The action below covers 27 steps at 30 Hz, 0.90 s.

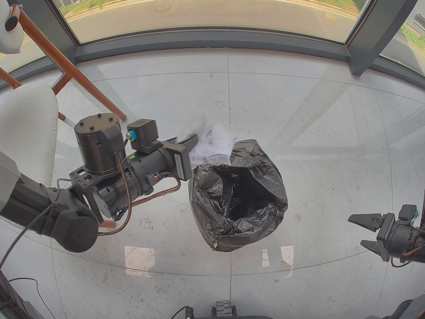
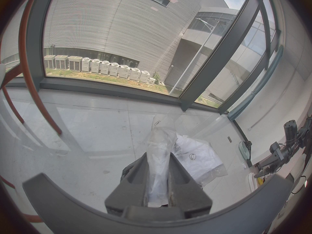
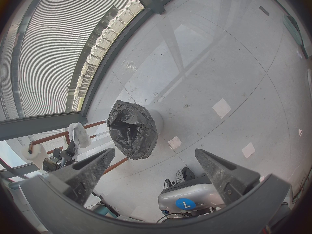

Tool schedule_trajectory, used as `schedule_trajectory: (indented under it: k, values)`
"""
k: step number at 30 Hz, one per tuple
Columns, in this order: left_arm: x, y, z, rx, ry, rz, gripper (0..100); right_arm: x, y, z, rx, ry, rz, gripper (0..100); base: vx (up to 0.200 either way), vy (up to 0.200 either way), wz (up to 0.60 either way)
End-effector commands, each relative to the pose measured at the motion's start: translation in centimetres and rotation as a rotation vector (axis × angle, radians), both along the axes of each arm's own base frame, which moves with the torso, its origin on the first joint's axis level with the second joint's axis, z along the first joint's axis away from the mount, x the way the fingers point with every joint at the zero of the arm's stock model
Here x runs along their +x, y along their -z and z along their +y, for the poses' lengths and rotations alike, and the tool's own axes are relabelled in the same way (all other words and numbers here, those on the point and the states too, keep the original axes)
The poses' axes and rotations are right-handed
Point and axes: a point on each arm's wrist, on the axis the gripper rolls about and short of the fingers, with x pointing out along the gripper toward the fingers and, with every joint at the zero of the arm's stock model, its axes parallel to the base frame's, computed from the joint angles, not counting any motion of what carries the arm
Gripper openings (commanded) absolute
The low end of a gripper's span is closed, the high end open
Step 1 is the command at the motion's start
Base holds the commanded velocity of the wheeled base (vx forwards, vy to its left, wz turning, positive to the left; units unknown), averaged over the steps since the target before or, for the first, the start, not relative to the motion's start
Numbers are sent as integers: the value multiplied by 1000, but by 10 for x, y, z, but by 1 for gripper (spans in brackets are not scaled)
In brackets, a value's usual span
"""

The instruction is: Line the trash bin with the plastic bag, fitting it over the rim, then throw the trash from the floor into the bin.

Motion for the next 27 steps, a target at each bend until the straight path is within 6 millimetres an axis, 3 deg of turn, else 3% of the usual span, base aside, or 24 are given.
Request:
schedule_trajectory:
  k: [1,14,15,27]
  values:
    - [6,3,-20,-8,69,-8,0,-2,-2,-1,5,0,-14,100,0,0,0]
    - [-3,7,-29,-24,133,6,0,-8,4,-3,-1,3,-6,100,0,0,0]
    - [-3,8,-29,-22,133,10,100,-9,4,-3,1,3,-9,100,0,0,0]
    - [-7,5,-24,-38,131,-10,100,-16,9,-7,-6,24,-6,100,0,0,0]
